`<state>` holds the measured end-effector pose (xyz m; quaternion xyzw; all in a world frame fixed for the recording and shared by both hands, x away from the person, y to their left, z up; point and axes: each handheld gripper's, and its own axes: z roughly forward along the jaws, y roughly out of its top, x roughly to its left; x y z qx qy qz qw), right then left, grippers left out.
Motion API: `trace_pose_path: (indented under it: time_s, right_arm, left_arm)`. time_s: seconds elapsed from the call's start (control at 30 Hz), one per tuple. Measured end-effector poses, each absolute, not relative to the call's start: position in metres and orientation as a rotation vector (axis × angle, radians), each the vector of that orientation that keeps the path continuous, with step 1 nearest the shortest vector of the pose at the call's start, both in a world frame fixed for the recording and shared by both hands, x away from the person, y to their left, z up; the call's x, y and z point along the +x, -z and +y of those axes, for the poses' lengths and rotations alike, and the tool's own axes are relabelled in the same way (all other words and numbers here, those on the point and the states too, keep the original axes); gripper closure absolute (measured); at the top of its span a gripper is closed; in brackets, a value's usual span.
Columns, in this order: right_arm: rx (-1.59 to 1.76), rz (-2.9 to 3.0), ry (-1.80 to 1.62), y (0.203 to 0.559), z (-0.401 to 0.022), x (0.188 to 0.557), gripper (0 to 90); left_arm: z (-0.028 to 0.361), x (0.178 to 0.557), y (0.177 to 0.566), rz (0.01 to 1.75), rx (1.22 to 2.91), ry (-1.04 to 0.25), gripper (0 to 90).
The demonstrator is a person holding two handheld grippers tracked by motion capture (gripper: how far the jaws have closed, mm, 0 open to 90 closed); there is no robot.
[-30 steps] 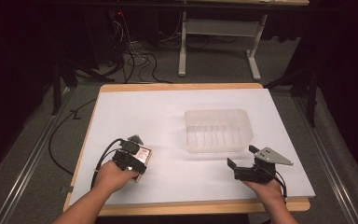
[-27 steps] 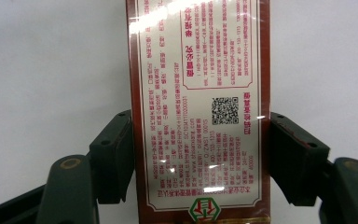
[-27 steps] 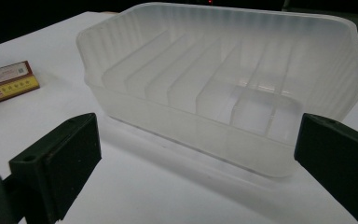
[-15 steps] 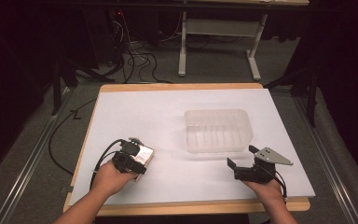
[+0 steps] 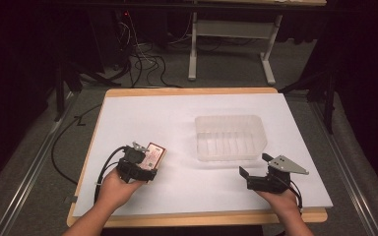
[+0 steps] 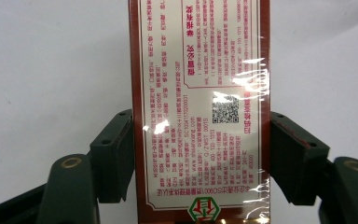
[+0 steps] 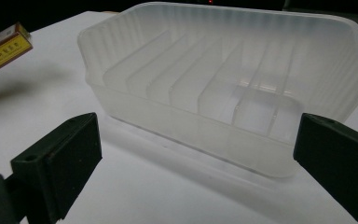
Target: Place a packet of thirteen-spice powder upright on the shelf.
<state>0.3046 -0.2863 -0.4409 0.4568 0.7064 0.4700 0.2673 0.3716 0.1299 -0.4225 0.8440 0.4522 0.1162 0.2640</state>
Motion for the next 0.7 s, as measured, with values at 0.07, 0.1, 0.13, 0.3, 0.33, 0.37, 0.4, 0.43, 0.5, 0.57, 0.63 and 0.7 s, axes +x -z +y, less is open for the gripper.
trace_pose_path:
  time_s: [0.07, 0.1, 0.13, 0.3, 0.33, 0.37, 0.4, 0.43, 0.5, 0.57, 0.63, 0.7]
  right_arm:
    - [1.232, 1.901, -1.272, 0.441, -0.287, 0.304, 1.3]
    - [1.233, 1.899, -1.271, 0.441, -0.287, 0.304, 1.4]
    - [1.233, 1.899, -1.271, 0.441, -0.287, 0.304, 1.4]
    - [1.233, 1.896, -1.266, 0.440, -0.287, 0.304, 1.5]
    - [1.233, 1.895, -1.264, 0.440, -0.287, 0.304, 1.5]
    - [1.233, 1.895, -1.264, 0.440, -0.287, 0.304, 1.5]
    - [1.234, 1.894, -1.265, 0.440, -0.287, 0.304, 1.5]
    - [1.234, 1.894, -1.265, 0.440, -0.287, 0.304, 1.5]
    - [1.230, 1.893, -1.265, 0.440, -0.287, 0.303, 1.5]
    - [1.228, 1.893, -1.266, 0.440, -0.286, 0.303, 1.7]
    - [1.231, 1.895, -1.262, 0.441, -0.286, 0.303, 1.8]
    - [1.228, 1.893, -1.262, 0.441, -0.286, 0.303, 1.8]
  left_arm:
    - [0.130, 0.370, 0.422, 1.223, 2.245, -0.300, 32.3]
    - [0.131, 0.370, 0.422, 1.221, 2.222, -0.303, 32.3]
    - [0.131, 0.370, 0.422, 1.221, 2.222, -0.303, 32.3]
    - [0.133, 0.365, 0.421, 1.166, 2.173, -0.356, 32.3]
    - [0.133, 0.364, 0.421, 1.158, 2.159, -0.363, 32.3]
    - [0.134, 0.363, 0.421, 1.154, 2.140, -0.374, 32.3]
    - [0.135, 0.362, 0.421, 1.152, 2.119, -0.376, 32.3]
    - [0.136, 0.361, 0.420, 1.145, 2.093, -0.383, 32.3]
    - [0.137, 0.359, 0.420, 1.135, 2.064, -0.403, 32.3]
    - [0.137, 0.358, 0.419, 1.126, 2.032, -0.400, 32.3]
    - [0.137, 0.357, 0.420, 1.099, 1.993, -0.410, 32.3]
    - [0.136, 0.356, 0.420, 1.096, 1.978, -0.410, 32.3]
